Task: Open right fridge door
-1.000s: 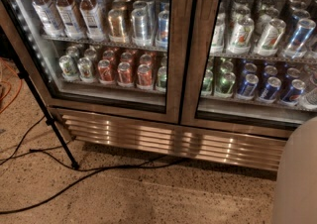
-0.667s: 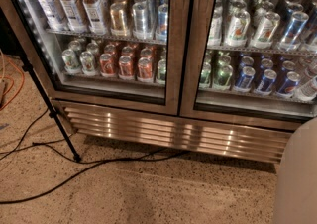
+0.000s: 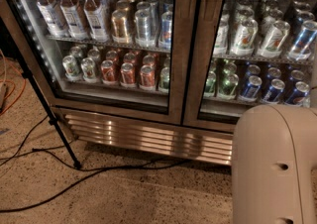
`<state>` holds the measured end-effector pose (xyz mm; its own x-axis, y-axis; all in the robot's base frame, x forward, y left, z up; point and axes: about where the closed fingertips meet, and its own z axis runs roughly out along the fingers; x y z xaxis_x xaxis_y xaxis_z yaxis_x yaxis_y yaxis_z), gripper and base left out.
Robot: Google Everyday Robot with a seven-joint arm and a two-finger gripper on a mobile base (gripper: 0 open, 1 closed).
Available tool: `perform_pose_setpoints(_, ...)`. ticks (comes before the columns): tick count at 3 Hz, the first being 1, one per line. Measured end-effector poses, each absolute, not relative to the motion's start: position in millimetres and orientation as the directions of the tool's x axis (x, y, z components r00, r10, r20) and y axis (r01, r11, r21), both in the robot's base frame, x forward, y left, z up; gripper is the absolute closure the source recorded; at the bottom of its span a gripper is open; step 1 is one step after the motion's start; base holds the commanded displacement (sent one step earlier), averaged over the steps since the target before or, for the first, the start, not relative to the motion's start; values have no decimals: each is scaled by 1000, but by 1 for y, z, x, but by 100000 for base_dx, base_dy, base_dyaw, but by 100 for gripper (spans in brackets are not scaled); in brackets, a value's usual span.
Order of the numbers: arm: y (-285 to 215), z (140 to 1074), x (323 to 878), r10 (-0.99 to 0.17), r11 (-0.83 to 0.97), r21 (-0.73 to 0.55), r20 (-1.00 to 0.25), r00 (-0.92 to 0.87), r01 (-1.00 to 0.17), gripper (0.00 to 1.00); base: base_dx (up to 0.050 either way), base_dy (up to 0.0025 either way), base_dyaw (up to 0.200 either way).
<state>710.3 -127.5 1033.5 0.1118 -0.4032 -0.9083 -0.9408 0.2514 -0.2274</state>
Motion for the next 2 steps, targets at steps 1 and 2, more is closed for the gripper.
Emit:
perform_pose_setpoints(1, -128, 1033, 710, -403, 251, -227, -908, 112, -941, 100, 0, 0, 0)
perform_pose_setpoints(2, -130, 1030, 700, -403, 251, -227, -908, 112, -941, 100, 0, 0, 0)
